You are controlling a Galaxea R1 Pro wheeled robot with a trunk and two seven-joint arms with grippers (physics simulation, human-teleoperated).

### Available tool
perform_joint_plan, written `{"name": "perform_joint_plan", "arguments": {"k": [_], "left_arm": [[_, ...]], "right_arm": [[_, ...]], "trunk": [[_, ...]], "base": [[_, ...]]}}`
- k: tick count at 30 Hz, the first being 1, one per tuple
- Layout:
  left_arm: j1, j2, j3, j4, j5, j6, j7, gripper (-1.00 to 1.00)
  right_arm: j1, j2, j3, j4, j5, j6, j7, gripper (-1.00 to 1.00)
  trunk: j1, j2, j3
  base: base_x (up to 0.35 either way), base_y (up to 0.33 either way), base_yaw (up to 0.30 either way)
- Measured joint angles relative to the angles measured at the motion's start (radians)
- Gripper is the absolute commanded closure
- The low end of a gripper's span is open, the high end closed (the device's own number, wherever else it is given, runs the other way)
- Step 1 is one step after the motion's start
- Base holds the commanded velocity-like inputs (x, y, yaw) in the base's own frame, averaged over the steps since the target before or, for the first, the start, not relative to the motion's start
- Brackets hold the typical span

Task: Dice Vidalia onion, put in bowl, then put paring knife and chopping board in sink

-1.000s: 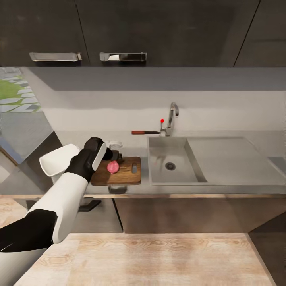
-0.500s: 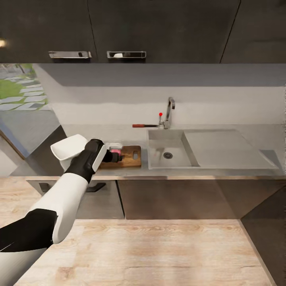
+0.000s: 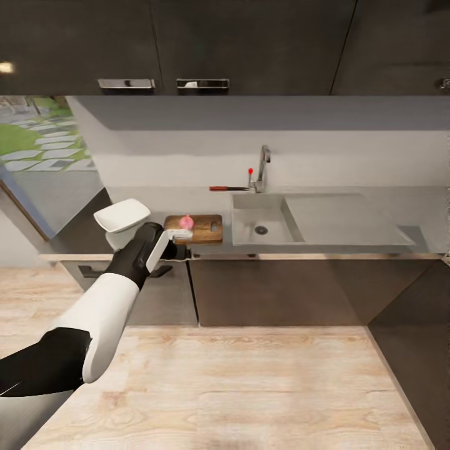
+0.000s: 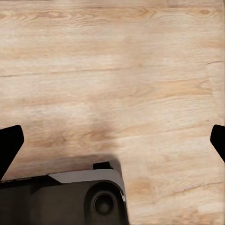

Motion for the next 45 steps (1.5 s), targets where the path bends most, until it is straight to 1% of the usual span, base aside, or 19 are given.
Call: {"name": "perform_joint_plan", "arguments": {"k": [5, 13, 16, 18, 19, 20, 21, 22, 24, 27, 32, 36, 38, 39, 40, 42, 43, 44, 45], "left_arm": [[0.0, 0.0, 0.0, 0.038, 0.0, -0.002, -0.001, -1.0], [0.0, 0.0, 0.0, 0.104, 0.0, -0.007, -0.005, -1.0], [0.0, 0.0, 0.001, 0.163, 0.0, -0.011, -0.008, -1.0], [0.0, -0.001, 0.001, 0.25, 0.001, -0.068, -0.009, -1.0], [0.001, -0.002, 0.001, 0.32, 0.001, -0.138, -0.009, -1.0], [0.001, -0.002, 0.001, 0.351, 0.001, -0.166, -0.009, -1.0], [0.001, -0.003, 0.001, 0.41, 0.001, -0.223, -0.009, -1.0], [0.001, -0.004, 0.002, 0.475, 0.001, -0.285, -0.008, -1.0], [0.001, -0.005, 0.002, 0.64, 0.002, -0.456, -0.007, -1.0], [0.017, -0.003, 0.004, 0.733, 0.004, -0.646, -0.005, -1.0], [0.11, 0.0, 0.004, 0.757, 0.004, -0.738, -0.007, -1.0], [0.241, 0.0, 0.005, 0.761, 0.004, -0.905, -0.007, -1.0], [0.327, 0.002, 0.004, 0.761, 0.004, -0.95, -0.007, -1.0], [0.417, 0.008, 0.004, 0.76, 0.004, -1.03, -0.006, -1.0], [0.46, 0.011, 0.005, 0.759, 0.004, -1.069, -0.006, -1.0], [0.511, 0.014, 0.005, 0.758, 0.004, -1.125, -0.006, -1.0], [0.572, 0.018, 0.004, 0.757, 0.003, -1.166, -0.006, -1.0], [0.632, 0.02, 0.005, 0.758, 0.004, -1.178, -0.006, -1.0], [0.634, 0.021, 0.004, 0.758, 0.004, -1.197, -0.006, -1.0]], "right_arm": [[0.0, 0.0, 0.0, 0.001, 0.0, 0.0, 0.001, -1.0], [0.0, -0.001, 0.0, 0.001, 0.0, 0.0, 0.001, -1.0], [0.0, -0.001, 0.0, 0.001, 0.0, 0.0, 0.001, -1.0], [0.0, -0.001, 0.0, 0.001, 0.0, 0.0, 0.001, -1.0], [0.0, -0.001, 0.0, 0.001, 0.0, 0.001, 0.001, -1.0], [0.0, -0.001, 0.0, 0.001, 0.0, 0.001, 0.001, -1.0], [0.0, -0.001, 0.0, 0.001, 0.0, 0.001, 0.001, -1.0], [0.0, -0.001, 0.0, 0.001, 0.0, 0.001, 0.001, -1.0], [0.0, -0.002, 0.0, 0.002, 0.0, 0.001, 0.001, -1.0], [0.0, -0.001, 0.0, 0.015, 0.0, 0.002, 0.001, -1.0], [0.0, -0.002, -0.001, 0.028, 0.0, 0.002, 0.002, -1.0], [0.0, -0.003, -0.003, 0.029, 0.0, 0.0, 0.001, -1.0], [0.0, -0.005, -0.004, 0.029, 0.0, -0.001, 0.002, -1.0], [0.0, -0.006, -0.004, 0.029, 0.0, -0.001, 0.002, -1.0], [0.0, -0.006, -0.004, 0.029, 0.0, -0.001, 0.002, -1.0], [0.0, -0.007, -0.004, 0.029, -0.001, -0.001, 0.001, -1.0], [0.0, -0.009, -0.005, 0.029, -0.002, -0.001, 0.002, -1.0], [0.0, -0.009, -0.005, 0.029, -0.003, -0.001, 0.002, -1.0], [0.0, -0.009, -0.005, 0.029, -0.003, -0.002, 0.002, -1.0]], "trunk": [[0.0, 0.0, 0.0], [-0.001, 0.0, 0.0], [-0.001, 0.0, 0.0], [-0.001, 0.0, 0.0], [-0.001, 0.0, 0.0], [-0.001, 0.0, 0.0], [-0.001, 0.0, 0.0], [-0.001, 0.0, 0.0], [-0.001, 0.0, 0.0], [-0.001, 0.0, 0.0], [-0.001, 0.0, 0.0], [-0.001, 0.0, 0.0], [-0.001, 0.0, 0.0], [-0.001, 0.0, 0.0], [-0.001, 0.0, 0.0], [-0.001, 0.0, 0.0], [-0.001, 0.0, 0.0], [-0.001, 0.0, 0.0], [-0.001, 0.0, 0.0]], "base": [[-0.247, 0.0, 0.0], [-0.024, 0.0, 0.0], [-0.001, 0.0, 0.0], [0.0, 0.0, 0.0], [0.0, 0.0, 0.0], [0.0, 0.0, 0.0], [0.0, 0.0, 0.0], [0.0, 0.0, 0.0], [0.0, 0.0, 0.0], [0.0, 0.0, 0.0], [0.0, 0.0, 0.0], [0.0, 0.0, 0.0], [0.0, 0.0, 0.0], [0.0, 0.0, 0.0], [0.0, 0.0, 0.0], [0.0, 0.0, 0.0], [0.0, 0.0, 0.0], [0.0, 0.0, 0.0], [0.0, 0.0, 0.0]]}}
